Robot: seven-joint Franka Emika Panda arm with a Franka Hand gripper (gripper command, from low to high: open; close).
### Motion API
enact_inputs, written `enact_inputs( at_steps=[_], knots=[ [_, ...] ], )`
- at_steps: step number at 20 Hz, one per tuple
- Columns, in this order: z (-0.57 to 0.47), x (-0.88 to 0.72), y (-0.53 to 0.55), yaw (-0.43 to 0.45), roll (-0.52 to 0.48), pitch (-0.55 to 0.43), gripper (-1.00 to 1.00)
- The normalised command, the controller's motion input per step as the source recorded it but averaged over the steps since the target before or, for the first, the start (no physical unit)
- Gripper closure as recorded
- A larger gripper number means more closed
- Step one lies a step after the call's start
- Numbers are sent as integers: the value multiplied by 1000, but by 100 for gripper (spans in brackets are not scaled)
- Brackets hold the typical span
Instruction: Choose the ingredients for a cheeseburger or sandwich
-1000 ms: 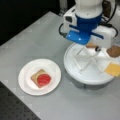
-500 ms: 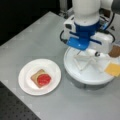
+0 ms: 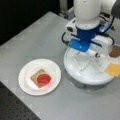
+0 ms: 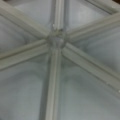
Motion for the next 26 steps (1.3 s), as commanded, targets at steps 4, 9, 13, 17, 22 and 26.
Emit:
enact_inputs(
  at_steps=[4, 9, 13, 17, 22, 26],
  knots=[
    [-157, -360, 160, 33, -172, -218, -100],
    [-192, -315, 122, -73, -100, -234, -100],
    [-254, -291, 14, -56, -41, -247, -100],
    [-210, -235, -46, -20, -48, -221, -100],
    [-208, -190, -11, -18, -93, -222, -100],
    [-172, -176, 72, -26, -108, -183, -100]
  ],
)
